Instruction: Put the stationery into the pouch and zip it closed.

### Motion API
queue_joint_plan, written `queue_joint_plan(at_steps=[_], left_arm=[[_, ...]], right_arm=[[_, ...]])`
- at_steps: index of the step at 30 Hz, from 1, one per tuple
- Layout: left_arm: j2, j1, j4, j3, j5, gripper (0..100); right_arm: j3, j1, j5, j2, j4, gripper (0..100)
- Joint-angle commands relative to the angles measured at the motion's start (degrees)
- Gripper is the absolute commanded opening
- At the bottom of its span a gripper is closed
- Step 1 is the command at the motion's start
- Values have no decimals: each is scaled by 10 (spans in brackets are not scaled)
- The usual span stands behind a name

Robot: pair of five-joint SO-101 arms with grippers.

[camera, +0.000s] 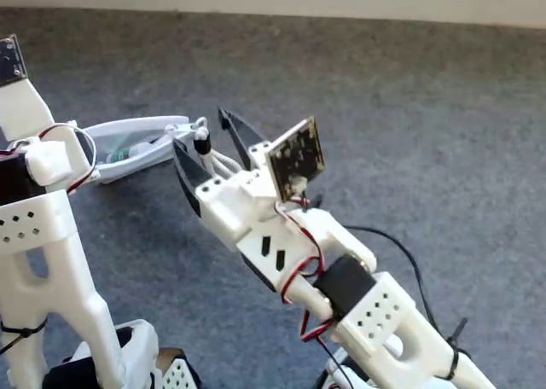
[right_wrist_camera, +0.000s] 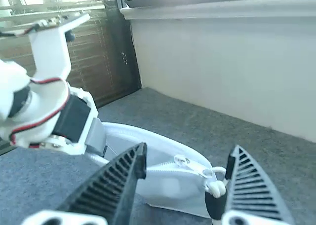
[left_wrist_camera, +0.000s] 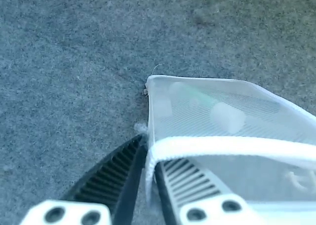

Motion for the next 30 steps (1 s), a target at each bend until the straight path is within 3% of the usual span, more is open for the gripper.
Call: queue_joint_plan(at_steps=[1, 8, 15, 30], left_arm=[[-6, 6, -6, 4, 5, 11], [-6, 7, -6, 4, 5, 11], [-6, 27, -5, 0, -6, 11], [-7, 63, -3, 0, -37, 9]], right_arm=[[58, 10, 7, -64, 4, 242], [150, 16, 7, -115, 1, 242], [161, 50, 7, -47, -3, 242], [162, 50, 10, 104, -149, 242]])
